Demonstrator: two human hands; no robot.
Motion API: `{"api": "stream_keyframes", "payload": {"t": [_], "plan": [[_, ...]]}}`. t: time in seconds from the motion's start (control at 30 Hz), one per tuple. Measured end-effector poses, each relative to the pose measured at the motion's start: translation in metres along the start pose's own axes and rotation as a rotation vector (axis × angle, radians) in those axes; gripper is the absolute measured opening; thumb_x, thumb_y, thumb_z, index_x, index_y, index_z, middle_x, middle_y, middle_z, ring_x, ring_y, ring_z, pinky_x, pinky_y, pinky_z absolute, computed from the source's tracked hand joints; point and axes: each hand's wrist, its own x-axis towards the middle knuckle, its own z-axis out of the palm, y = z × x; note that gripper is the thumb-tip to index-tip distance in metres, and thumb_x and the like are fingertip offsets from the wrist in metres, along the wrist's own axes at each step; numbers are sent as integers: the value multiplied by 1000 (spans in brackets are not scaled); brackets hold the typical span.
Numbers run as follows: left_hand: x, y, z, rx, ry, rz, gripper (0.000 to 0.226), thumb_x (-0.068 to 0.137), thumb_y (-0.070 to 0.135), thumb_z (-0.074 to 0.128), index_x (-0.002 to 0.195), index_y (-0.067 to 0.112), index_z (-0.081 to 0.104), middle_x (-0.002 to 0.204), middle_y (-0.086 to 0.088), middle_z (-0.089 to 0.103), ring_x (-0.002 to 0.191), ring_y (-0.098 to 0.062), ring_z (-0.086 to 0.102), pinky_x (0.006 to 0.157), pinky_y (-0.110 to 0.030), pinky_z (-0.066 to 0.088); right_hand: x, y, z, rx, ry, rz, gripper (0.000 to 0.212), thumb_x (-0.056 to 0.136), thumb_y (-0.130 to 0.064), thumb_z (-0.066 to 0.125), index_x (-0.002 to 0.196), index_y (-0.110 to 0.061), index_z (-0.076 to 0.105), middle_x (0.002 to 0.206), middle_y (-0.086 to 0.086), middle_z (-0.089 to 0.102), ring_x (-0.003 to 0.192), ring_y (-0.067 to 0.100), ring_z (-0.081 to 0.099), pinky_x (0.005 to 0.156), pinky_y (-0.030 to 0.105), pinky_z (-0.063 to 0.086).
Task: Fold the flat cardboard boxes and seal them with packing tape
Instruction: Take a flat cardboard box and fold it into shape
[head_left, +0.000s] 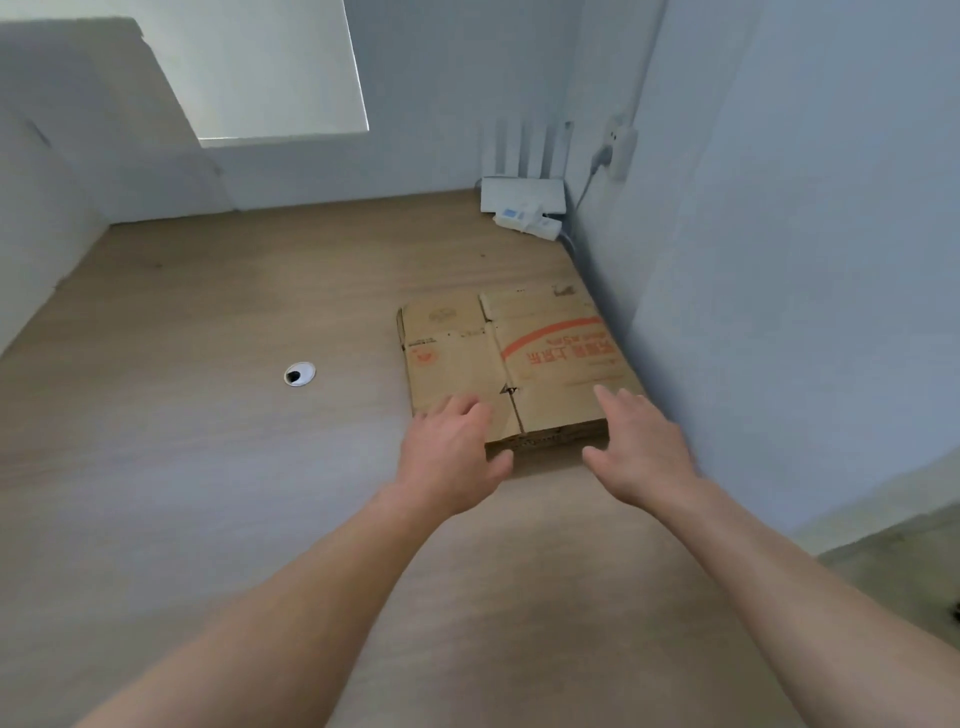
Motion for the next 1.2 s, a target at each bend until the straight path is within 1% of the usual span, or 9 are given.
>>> {"api": "stream_keyframes", "payload": {"t": [0.17, 0.3, 0.47, 0.73, 0.9, 0.97, 1.03, 1.1, 1.2], "plan": [[47, 0, 35, -49, -149, -228, 83, 83, 61, 63, 150, 26, 29, 164, -2, 14, 151, -31, 11, 111, -53, 38, 70, 35, 24, -57, -115, 85, 101, 81, -56, 68, 155, -31, 4, 163, 15, 9, 150, 37, 13, 118, 55, 25], [70, -4, 65, -82, -299, -423, 109, 74, 66, 73, 154, 36, 5, 164, 3, -18, 150, -41, -13, 110, -67, 31, 107, 55, 40, -86, -204, 121, 118, 76, -71, 68, 156, -33, -10, 164, 20, -13, 152, 41, -5, 121, 56, 11], [82, -18, 94, -121, -339, -503, 109, 73, 61, 76, 154, 36, 7, 162, 3, -21, 148, -45, -7, 110, -63, 35, 125, 66, 55, -78, -252, 108, 120, 72, -75, 68, 156, -35, -8, 165, 17, -6, 152, 38, 9, 120, 56, 19], [62, -21, 101, -179, -173, -536, 100, 72, 58, 79, 149, 31, 22, 163, 0, -1, 146, -33, 12, 109, -51, 41, 101, 75, 59, -9, 18, 41, 97, 73, -71, 68, 150, -32, 24, 156, 8, 19, 137, 35, 27, 114, 47, 30], [36, -27, 92, -212, -59, -528, 97, 72, 60, 77, 148, 28, 27, 158, 1, 14, 143, -25, 22, 107, -48, 44, 77, 89, 50, 128, 189, -117, 43, 91, -39, 63, 130, -22, 65, 126, 12, 60, 108, 34, 51, 89, 36, 40], [27, -30, 79, -211, -3, -489, 93, 74, 59, 76, 148, 30, 28, 156, 3, 20, 141, -23, 27, 106, -49, 45, 67, 88, 35, 158, 256, -144, 33, 95, -40, 61, 122, -24, 72, 114, 9, 68, 97, 34, 58, 76, 31, 41], [19, -34, 55, -216, 91, -444, 84, 78, 57, 72, 148, 31, 31, 154, 4, 27, 139, -24, 34, 103, -50, 45, 55, 77, 11, 187, 341, -166, 41, 98, -53, 49, 115, -26, 74, 103, 4, 70, 88, 31, 60, 65, 28, 38], [13, -38, 25, -253, 198, -374, 79, 80, 55, 71, 147, 32, 35, 153, 3, 31, 139, -26, 35, 102, -49, 45, 42, 58, -21, 260, 402, -173, 52, 99, -59, 41, 95, -21, 76, 84, 5, 67, 76, 31, 59, 58, 30, 33], [3, -37, -23, -300, 235, -230, 103, 69, 59, 80, 152, 36, 23, 161, 5, 15, 148, -23, 19, 107, -47, 43, 23, 29, -74, 374, 399, -154, 59, 96, -63, 44, 56, -20, 50, 56, 2, 53, 61, 31, 54, 52, 35, 33]]}}
